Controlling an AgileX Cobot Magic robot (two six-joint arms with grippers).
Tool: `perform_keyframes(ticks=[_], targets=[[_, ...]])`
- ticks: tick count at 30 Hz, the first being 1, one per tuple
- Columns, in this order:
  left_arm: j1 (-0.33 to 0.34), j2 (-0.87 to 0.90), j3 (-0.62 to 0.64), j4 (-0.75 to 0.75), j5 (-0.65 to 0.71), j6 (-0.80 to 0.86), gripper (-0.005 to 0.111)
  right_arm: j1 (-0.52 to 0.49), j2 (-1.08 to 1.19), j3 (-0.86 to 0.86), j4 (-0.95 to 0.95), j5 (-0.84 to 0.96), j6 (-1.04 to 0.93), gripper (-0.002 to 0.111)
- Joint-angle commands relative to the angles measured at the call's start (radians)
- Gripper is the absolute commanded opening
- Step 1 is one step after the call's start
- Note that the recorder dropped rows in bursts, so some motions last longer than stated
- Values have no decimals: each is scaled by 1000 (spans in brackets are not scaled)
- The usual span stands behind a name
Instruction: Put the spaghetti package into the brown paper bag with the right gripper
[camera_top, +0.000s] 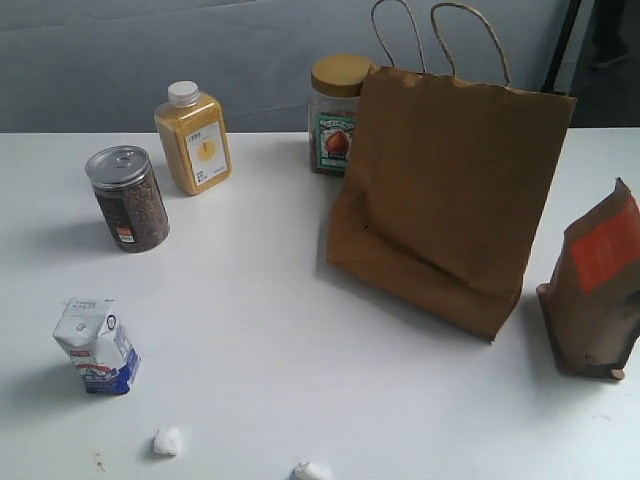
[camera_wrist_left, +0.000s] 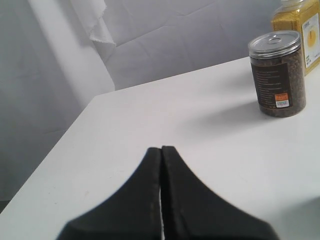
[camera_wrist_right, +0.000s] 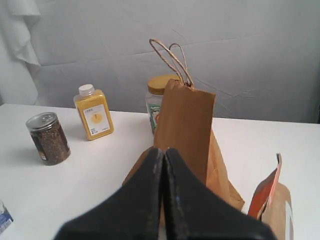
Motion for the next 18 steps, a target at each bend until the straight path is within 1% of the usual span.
perform_keyframes(ticks=[1,3,7,10,12,15,18], targets=[[-2,2,5,-5,-5,-4,0,-9,-125,104,-135,-35,146,0],[-2,2,5,-5,-5,-4,0,-40,-192,153,-193,-40,202,0],[-2,2,5,-5,-5,-4,0,-137,-314,212,-179,-38,192,0],[-2,2,5,-5,-5,-4,0,-192,-314,242,-127,-51,196,0],[-2,2,5,-5,-6,-4,0,-211,-314,263,-119,-81,196,0],[-2,2,5,-5,-5,-4,0,-239,-314,320,-69,-126,128,0],[-2,2,5,-5,-5,-4,0,-251,-314,397,-37,-187,13,0]])
